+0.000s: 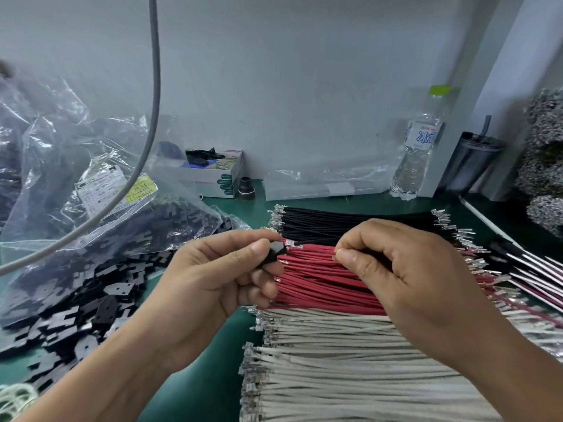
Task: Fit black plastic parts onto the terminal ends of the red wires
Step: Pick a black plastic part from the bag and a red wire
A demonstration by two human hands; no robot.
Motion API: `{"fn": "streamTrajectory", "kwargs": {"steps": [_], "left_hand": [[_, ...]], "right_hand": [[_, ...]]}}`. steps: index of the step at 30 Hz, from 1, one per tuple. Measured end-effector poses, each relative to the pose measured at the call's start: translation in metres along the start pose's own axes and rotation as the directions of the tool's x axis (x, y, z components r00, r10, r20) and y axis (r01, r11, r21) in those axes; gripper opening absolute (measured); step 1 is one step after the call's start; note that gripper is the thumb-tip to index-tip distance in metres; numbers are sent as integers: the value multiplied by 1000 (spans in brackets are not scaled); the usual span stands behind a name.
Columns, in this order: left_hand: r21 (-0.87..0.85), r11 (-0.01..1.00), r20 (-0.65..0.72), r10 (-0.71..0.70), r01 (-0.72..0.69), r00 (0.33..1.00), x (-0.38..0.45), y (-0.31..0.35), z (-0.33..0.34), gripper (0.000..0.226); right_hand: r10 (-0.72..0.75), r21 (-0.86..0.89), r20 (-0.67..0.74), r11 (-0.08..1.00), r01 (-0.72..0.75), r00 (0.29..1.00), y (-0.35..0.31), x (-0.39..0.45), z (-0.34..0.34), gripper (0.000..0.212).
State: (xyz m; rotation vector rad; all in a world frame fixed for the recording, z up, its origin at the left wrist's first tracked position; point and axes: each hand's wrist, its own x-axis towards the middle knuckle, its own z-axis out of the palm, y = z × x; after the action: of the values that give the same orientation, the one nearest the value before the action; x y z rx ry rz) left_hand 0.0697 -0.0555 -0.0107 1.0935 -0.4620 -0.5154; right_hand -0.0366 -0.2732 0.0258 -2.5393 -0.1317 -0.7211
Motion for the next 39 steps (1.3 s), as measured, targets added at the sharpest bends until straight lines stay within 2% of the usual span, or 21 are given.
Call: {"fn": "streamTrajectory", "kwargs": {"steps": [10,16,23,27,29,33,37,39], "left_hand": [[10,999,45,-51,50,998,0,0,0,40],[2,999,49,-54,54,997,-1,1,1,37],[62,996,2,-61,61,998,-3,3,4,40],[142,987,-40,-63,68,997,-3,8,3,42],[154,985,-35,-76,80,997,-4,8,4,36],[138,985,-50,-98,104,994,-5,7,6,30],[54,990,-86,-124,129,989,-4,9,6,34],[105,986,-98,-118,129,988,-5,9,7,34]], "right_hand": [[-21,-89,-27,996,19,999,1,-2,-2,12],[1,-18,-44,1000,-2,999,-2,-1,-6,12],[-119,-333,-66,939,90,991,-14,-2,-6,14],[-230,-400,-59,897,188,972,-13,-3,-2,16],[-262,-425,-49,879,218,964,-11,-4,-2,16],[-217,-340,-74,923,180,973,-11,-4,1,15],[-45,11,-58,999,45,997,-8,-6,10,13],[-55,-80,-34,995,52,998,-7,-5,12,13]]}}
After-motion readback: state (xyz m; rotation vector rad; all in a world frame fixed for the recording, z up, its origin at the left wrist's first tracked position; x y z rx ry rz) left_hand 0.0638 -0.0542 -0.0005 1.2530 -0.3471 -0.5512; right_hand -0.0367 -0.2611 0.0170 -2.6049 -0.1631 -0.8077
